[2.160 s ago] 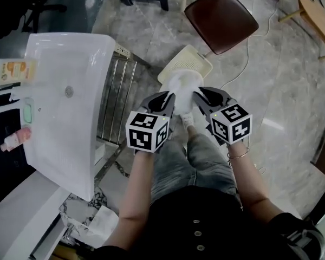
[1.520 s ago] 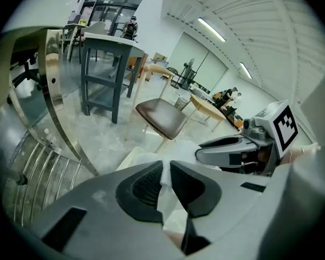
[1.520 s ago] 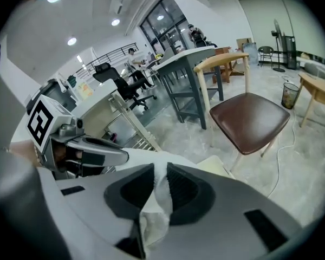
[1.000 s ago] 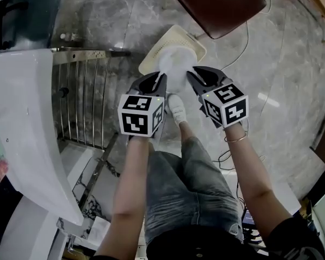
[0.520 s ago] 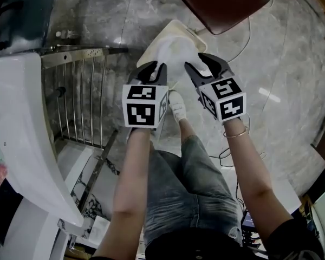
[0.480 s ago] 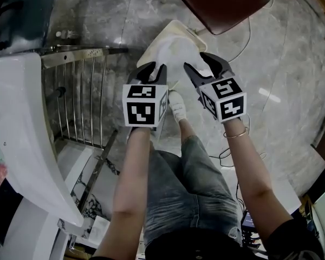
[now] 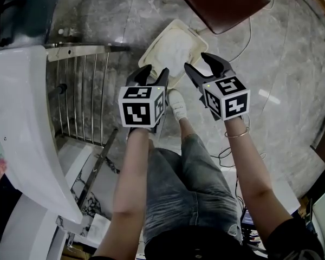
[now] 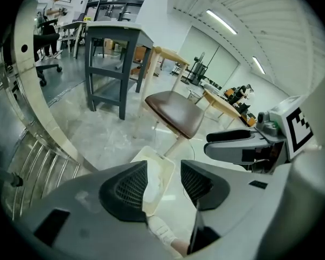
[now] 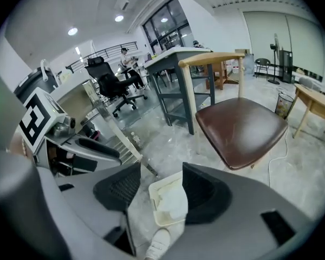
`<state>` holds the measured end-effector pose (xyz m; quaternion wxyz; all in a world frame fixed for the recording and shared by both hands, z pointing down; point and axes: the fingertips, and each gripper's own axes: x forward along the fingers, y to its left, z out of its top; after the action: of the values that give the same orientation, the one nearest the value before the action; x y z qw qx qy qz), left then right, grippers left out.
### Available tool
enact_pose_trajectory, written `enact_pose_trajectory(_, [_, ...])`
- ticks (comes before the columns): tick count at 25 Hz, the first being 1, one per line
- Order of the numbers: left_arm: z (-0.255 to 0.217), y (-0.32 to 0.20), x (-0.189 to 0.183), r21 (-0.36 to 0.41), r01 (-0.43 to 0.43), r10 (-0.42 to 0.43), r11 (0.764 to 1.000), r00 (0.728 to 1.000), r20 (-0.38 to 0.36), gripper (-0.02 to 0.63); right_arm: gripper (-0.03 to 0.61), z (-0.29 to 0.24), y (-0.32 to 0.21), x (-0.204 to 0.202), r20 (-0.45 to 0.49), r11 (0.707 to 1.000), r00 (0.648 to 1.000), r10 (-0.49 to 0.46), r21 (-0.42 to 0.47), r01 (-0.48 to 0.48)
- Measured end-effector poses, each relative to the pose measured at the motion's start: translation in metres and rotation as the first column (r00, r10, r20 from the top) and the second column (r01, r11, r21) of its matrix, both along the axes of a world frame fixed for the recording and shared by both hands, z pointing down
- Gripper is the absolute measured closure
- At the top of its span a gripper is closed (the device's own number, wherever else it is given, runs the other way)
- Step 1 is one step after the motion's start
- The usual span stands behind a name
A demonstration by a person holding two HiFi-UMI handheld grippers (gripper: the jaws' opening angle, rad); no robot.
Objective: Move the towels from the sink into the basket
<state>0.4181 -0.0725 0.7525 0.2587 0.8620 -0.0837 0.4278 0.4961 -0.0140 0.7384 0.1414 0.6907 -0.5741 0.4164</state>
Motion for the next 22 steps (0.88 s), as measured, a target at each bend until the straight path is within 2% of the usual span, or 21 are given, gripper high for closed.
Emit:
enact_pose_trajectory(7, [-0.043,-0.007,-0.004,-0.016,0.011,-0.012,1.000,0.996,-0.083,0.440,0.350,-0.041,-0.013,-0.015,0.146,0.992,0.988,0.046,0.107,-0.062])
enact_pose_trajectory(13, [-0.093,-0.015,-0.020,-0.013,0.031,-0.033,0.999,0.988,-0.151,0.440,0.388,-0.092,-0.022,-0.028,0.176,0.977,0.982,0.065,0.191,-0.099])
enact_pose_trajectory(15, [-0.114,-0.017,-0.029,0.002,0.031,-0.030,1.000,0.984,-0.178,0.440,0.442,-0.111,-0.025,-0.036,0.177,0.970,0.982,0.063,0.221,-0.102])
enact_pose_trajectory(17, [-0.138,-0.022,-0.035,0.025,0.031,-0.025,0.999,0.978,-0.207,0.449,0.462,-0.128,-0.031,-0.044,0.175,0.964,0.983,0.048,0.250,-0.091])
enact_pose_trajectory(22, [-0.190,-0.027,-0.058,0.063,0.024,-0.006,0.998,0.962,-0.273,0.528,0.557,-0.169,-0.039,-0.065,0.139,0.953,0.990,0.037,0.294,-0.077])
